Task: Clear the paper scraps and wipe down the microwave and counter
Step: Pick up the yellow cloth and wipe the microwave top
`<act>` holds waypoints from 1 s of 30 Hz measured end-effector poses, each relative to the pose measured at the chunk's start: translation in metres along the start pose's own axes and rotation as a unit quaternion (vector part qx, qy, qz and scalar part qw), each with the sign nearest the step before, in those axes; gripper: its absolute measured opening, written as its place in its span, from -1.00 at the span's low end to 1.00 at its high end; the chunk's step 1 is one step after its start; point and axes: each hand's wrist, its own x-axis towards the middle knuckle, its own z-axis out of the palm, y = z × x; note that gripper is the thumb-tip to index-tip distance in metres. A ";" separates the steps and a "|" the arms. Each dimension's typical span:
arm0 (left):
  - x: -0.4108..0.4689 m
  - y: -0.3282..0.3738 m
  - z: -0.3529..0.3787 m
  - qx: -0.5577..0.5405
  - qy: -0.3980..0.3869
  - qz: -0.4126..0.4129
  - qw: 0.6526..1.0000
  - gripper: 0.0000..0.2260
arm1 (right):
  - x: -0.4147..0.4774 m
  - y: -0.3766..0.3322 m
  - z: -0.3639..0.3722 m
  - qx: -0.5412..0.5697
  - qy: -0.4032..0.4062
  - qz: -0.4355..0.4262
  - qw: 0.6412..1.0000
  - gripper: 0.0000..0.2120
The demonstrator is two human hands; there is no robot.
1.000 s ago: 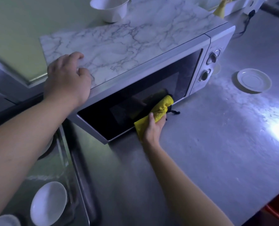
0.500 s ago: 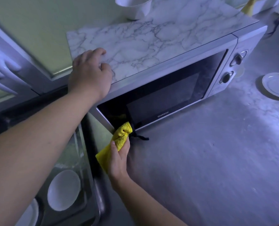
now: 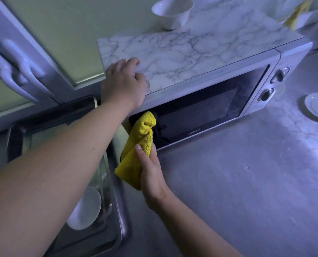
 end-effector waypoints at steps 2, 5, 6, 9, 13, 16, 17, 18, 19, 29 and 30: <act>0.000 0.001 0.000 0.000 -0.004 0.000 1.000 -0.54 | -0.004 -0.024 -0.013 0.076 -0.035 0.019 0.996 -0.62; -0.001 0.002 -0.001 -0.002 -0.006 -0.011 1.000 -0.57 | -0.018 -0.062 -0.044 0.191 -0.007 0.075 0.979 -0.47; -0.002 0.003 -0.001 -0.001 -0.004 -0.011 1.000 -0.57 | -0.027 -0.073 -0.055 0.202 0.004 0.068 0.977 -0.44; -0.005 0.005 -0.003 0.010 0.000 -0.012 1.000 -0.58 | -0.058 -0.099 -0.083 0.189 0.044 0.050 0.980 -0.55; -0.010 0.006 -0.006 0.035 -0.005 -0.010 0.999 -0.60 | -0.103 -0.118 -0.109 0.146 0.130 0.052 0.979 -0.55; -0.015 0.007 -0.008 0.048 -0.006 -0.006 0.999 -0.66 | -0.138 -0.124 -0.124 0.111 0.176 0.059 0.976 -0.51; -0.016 0.008 -0.009 0.052 -0.010 -0.005 0.999 -0.68 | -0.149 -0.124 -0.129 0.096 0.189 0.061 0.975 -0.51; -0.017 0.009 -0.011 0.056 -0.014 -0.004 0.998 -0.69 | -0.159 -0.125 -0.135 0.081 0.205 0.062 0.973 -0.52; -0.019 0.009 -0.013 0.060 -0.017 -0.003 0.998 -0.70 | -0.166 -0.126 -0.142 0.065 0.221 0.064 0.971 -0.53; -0.018 0.032 -0.010 0.117 -0.010 -0.037 0.992 -0.69 | -0.162 -0.143 -0.247 -0.022 0.299 0.136 0.944 -0.72; -0.014 0.034 -0.008 0.119 -0.006 -0.052 0.992 -0.68 | -0.153 -0.143 -0.263 -0.040 0.293 0.155 0.943 -0.70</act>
